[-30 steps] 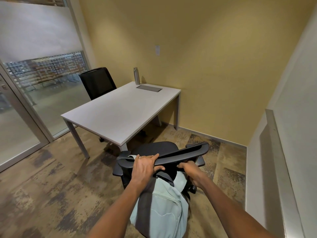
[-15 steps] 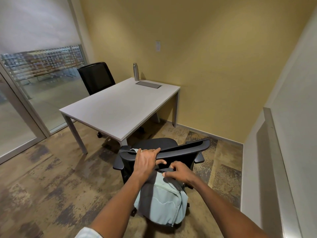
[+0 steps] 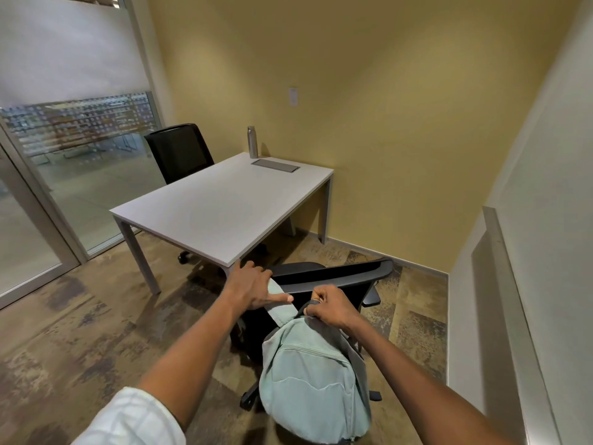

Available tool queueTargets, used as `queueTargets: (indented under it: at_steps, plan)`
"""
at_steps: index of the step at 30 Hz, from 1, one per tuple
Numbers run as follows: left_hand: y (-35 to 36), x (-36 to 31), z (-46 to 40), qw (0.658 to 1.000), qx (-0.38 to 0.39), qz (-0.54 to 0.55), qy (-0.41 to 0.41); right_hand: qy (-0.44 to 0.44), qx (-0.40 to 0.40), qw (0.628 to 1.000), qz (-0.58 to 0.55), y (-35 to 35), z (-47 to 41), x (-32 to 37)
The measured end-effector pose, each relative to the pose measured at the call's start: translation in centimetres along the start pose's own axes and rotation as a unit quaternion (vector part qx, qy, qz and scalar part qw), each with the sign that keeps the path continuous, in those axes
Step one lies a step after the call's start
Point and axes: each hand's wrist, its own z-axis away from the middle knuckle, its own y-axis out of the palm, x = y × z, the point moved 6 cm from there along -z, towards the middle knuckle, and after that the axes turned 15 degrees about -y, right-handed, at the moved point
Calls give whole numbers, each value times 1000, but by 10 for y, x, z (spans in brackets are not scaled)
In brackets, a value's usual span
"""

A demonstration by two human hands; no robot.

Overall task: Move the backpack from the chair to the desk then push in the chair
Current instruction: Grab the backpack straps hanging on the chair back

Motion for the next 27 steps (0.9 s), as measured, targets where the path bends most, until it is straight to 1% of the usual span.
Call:
queueTargets:
  at_steps: [3, 7, 10, 12, 13, 17, 19, 23, 27]
  plan:
    - [-14, 20, 2, 1000, 2, -13, -2, 6, 6, 1000, -11, -4, 2, 8]
    - [-37, 45, 7, 999, 28, -11, -45, 3, 19, 1000, -20, -8, 5, 17]
    - [-52, 45, 8, 999, 7, -19, -48, -1, 42, 999, -3, -11, 7, 18]
    - [-59, 41, 14, 999, 2, 22, -43, -4, 52, 999, 7, -11, 13, 23]
    - [-63, 39, 19, 998, 11, 53, -35, -6, 50, 999, 1, -9, 18, 30]
    - [-48, 8, 22, 975, 141, 169, 9, -19, 48, 998, -31, -16, 15, 38]
    - [-41, -6, 28, 960, 181, 213, 29, -22, 40, 998, -53, -23, 17, 43]
    - [-28, -25, 38, 931, 239, 263, 91, -32, 18, 996, -87, -41, 18, 55]
    - [-35, -52, 48, 916, 256, 270, 154, -34, -15, 994, -102, -67, 19, 65]
